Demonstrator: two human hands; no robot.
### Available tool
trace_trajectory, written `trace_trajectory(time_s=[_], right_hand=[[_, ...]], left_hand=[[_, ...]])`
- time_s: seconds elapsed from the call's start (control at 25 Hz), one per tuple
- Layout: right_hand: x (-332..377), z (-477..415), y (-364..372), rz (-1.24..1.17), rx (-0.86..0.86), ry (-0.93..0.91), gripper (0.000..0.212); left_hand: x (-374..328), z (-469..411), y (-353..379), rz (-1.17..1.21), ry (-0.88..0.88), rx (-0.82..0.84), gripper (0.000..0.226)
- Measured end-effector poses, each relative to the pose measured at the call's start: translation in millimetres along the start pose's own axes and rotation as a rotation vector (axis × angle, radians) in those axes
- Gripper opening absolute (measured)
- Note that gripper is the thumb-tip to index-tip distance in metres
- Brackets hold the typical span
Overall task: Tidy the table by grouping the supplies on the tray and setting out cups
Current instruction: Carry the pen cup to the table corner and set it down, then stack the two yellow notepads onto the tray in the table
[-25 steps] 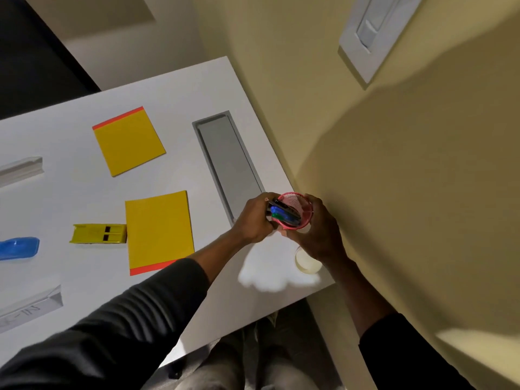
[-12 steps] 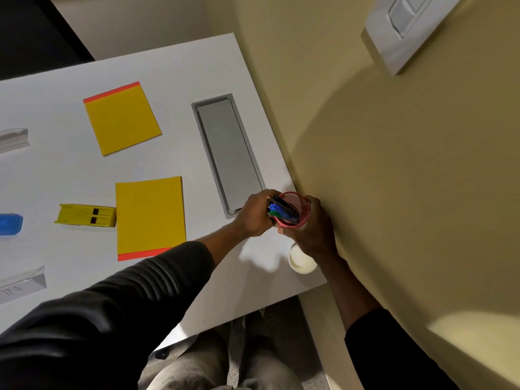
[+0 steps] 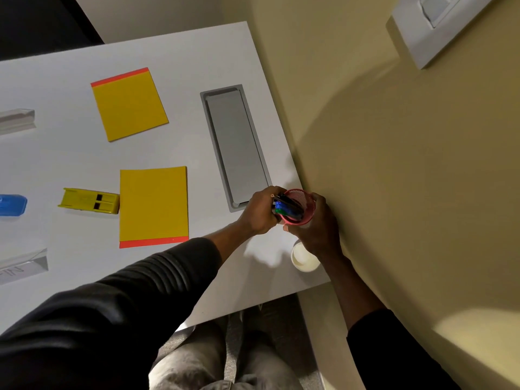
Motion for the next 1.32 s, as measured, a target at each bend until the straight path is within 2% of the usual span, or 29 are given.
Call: trace_trajectory(time_s=[0.28, 0.48, 0.6, 0.68, 0.84, 0.92, 1.08, 1.32], right_hand=[[-0.5, 0.7, -3.1, 0.022, 0.016, 0.011, 0.104], [3.6, 8.7, -0.5, 0.106, 0.063, 0.051, 0.124], [5.0, 23.9, -6.0, 0.171, 0.03, 0.071, 0.115], [16.4, 39.2, -12.4, 0.184, -0.058, 0.026, 0.105], [46.8, 68.6, -14.4, 0.066, -0.217, -0.048, 0.085], [68.7, 82.3, -6.9, -0.025, -0.16, -0.105, 0.079], [107.3, 89.0, 27.8, -0.114, 0.063, -0.165, 0.067], [149.3, 74.0, 96.8, -0.077, 0.26, -0.292, 0.065]], left_hand=[[-2.7, 3.1, 2.8, 0.01, -0.035, 0.01, 0.063], [2.3, 15.0, -7.7, 0.0, -0.034, 0.035, 0.074], [11.6, 34.6, -16.5, 0.01, -0.06, 0.029, 0.072], [22.2, 55.6, -27.8, 0.018, -0.089, -0.016, 0.07], [40.9, 105.4, -52.6, 0.028, -0.161, -0.147, 0.058], [47.7, 136.6, -69.0, 0.041, -0.232, -0.256, 0.049], [69.4, 181.0, -102.9, 0.105, -0.388, -0.419, 0.037], [100.5, 220.2, -133.7, 0.172, -0.638, -0.582, 0.033]])
Point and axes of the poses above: each hand's wrist, its own z-axis away from the middle knuckle, its own y-axis out of the palm, x = y × z, the point moved 1 cm from there along -z, towards the middle knuckle, and after that the axes turned 1 degree about -y, right-handed, at the moved point
